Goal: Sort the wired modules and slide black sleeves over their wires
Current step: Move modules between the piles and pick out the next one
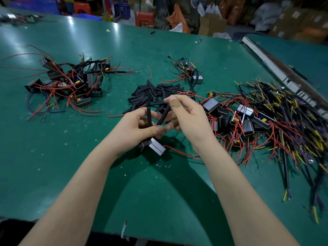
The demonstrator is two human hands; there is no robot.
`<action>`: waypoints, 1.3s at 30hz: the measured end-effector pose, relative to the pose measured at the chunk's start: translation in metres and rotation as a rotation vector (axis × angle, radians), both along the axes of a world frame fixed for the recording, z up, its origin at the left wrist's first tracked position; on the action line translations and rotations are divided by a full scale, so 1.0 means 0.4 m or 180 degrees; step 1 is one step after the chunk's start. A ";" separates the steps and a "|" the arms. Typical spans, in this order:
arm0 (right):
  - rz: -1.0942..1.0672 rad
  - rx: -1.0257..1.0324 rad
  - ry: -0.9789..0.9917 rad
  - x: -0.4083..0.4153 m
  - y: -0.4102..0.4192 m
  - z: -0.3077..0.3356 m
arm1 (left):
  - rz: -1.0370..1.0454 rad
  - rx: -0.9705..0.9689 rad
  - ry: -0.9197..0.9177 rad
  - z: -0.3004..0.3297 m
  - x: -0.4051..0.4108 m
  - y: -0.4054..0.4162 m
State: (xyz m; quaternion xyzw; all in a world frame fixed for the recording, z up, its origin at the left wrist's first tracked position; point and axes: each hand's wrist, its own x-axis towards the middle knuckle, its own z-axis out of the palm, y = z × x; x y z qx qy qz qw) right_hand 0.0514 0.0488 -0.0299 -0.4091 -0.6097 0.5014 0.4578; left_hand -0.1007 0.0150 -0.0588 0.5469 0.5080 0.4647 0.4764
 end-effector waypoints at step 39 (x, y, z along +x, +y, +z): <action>0.0208 -0.0563 0.0690 0.039 -0.015 0.034 | -0.0791 0.0106 -0.0928 0.035 0.063 -0.033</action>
